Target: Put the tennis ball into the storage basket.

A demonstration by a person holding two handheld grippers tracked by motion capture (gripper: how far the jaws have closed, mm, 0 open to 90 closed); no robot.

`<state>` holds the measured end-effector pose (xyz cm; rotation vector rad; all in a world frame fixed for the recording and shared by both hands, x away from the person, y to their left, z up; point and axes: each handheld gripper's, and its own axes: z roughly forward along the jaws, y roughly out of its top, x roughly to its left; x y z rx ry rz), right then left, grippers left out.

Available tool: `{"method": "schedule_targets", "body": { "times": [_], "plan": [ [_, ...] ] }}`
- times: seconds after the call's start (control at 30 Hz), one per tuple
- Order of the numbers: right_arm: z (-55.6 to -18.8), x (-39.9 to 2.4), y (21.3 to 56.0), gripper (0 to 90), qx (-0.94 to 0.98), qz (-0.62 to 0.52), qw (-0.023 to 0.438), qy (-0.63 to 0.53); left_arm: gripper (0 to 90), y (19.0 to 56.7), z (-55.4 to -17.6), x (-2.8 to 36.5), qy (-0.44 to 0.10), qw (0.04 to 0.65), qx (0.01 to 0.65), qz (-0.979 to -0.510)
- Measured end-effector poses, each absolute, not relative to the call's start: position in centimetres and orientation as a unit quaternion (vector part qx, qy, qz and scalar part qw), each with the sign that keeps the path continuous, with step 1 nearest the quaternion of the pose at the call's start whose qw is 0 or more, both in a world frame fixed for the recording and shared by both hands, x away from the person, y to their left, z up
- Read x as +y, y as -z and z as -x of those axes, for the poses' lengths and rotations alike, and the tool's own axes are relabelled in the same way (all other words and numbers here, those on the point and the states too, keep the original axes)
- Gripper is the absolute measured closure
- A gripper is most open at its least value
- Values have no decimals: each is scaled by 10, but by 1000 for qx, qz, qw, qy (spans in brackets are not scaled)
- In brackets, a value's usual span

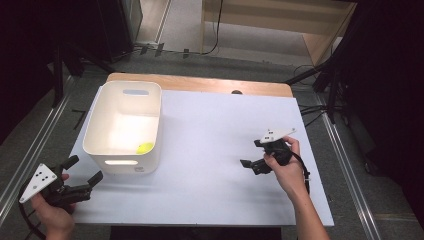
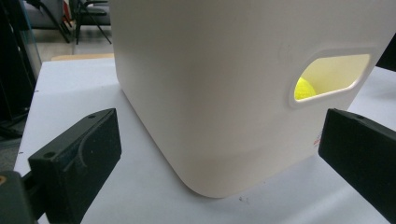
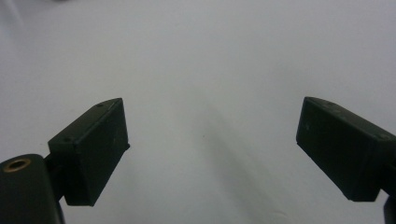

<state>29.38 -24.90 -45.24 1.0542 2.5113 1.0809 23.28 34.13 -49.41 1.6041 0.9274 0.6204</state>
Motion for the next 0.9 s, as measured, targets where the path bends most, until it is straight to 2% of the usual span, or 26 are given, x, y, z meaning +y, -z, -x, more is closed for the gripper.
{"method": "schedule_targets", "body": {
  "times": [0.9],
  "plan": [
    [-244, -313, 492, 77, 769, -404, 155, -471, 0, 494, -233, 340, -265, 553, 390, -687]
  ]
}}
